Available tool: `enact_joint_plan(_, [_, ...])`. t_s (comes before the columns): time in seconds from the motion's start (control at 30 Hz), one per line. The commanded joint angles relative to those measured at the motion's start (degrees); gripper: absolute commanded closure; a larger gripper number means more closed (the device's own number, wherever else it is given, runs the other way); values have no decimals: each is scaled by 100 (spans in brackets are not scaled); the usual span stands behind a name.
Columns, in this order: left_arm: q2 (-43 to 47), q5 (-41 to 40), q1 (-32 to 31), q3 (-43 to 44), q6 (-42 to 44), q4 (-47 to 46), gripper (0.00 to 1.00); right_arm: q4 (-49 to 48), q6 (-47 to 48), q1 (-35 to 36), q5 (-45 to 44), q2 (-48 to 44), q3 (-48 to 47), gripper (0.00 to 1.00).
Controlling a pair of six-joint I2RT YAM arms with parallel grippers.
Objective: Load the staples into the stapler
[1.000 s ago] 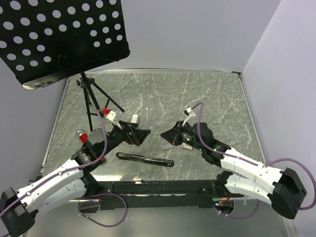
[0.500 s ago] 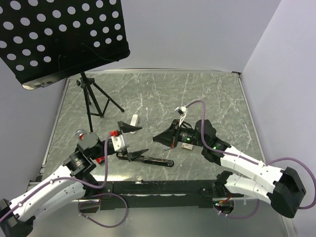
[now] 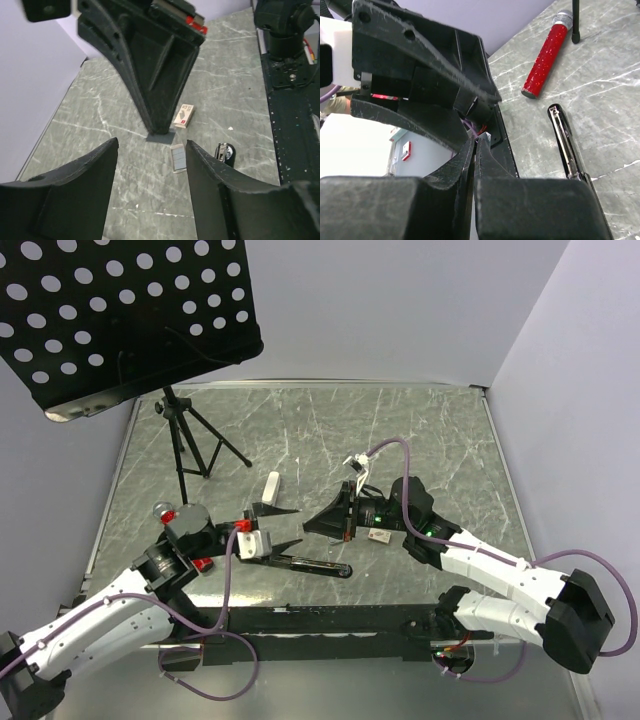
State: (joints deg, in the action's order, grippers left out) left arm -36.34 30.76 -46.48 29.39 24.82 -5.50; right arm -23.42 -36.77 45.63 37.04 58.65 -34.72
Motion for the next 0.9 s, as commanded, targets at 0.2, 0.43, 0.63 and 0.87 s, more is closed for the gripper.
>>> enact_joint_plan(0.2, [-181, -246, -441, 173, 190, -417, 44, -488, -58, 25, 225, 23, -351, 100])
enact_joint_plan(0.43, [-233, -369, -502, 199, 208, -417, 56, -567, -119, 25, 260, 32, -325, 100])
enact_joint_plan(0.63, [-198, -404, -503, 190, 164, -470, 60, -488, -102, 34, 251, 50, -343, 100])
enact_joint_plan(0.87, [-181, -422, -511, 208, 172, -400, 66, -427, -137, 34, 234, 102, -377, 100])
